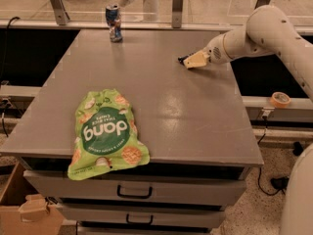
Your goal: Move rxbar blueberry near green rice chip bag
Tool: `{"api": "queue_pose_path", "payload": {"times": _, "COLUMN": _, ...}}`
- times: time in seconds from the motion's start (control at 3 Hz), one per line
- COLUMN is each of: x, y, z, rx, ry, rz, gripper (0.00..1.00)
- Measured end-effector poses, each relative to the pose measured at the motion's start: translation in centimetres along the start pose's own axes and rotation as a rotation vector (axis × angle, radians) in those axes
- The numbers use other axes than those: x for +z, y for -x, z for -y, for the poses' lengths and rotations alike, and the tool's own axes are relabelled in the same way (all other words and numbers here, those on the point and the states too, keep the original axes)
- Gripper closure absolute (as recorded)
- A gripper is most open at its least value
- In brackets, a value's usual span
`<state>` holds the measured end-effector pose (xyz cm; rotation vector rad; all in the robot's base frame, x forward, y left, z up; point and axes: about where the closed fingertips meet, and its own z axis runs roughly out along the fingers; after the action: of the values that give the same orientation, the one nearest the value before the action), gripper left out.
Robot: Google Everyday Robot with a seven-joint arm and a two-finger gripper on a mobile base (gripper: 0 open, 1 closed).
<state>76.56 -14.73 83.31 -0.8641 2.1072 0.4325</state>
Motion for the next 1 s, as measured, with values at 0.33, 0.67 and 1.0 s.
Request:
{"api": "queue_pose_path", "payload": {"times": 0.33, "x": -0.1, "y": 0.1, "z": 0.0, "rx": 0.000, "ry": 0.000, "rz": 0.000, "gripper": 1.00}}
{"api": "queue_pose_path", "payload": {"times": 0.67, "x": -0.1, "y": 0.1, "z": 0.0, "rx": 0.000, "ry": 0.000, "rz": 0.000, "gripper": 1.00}}
{"api": "queue_pose_path", "payload": {"times": 1.0, "x": -2.5, "y": 2.8, "z": -1.5, "rx": -0.108, "ry": -0.038, "rz": 0.027, "gripper": 1.00}}
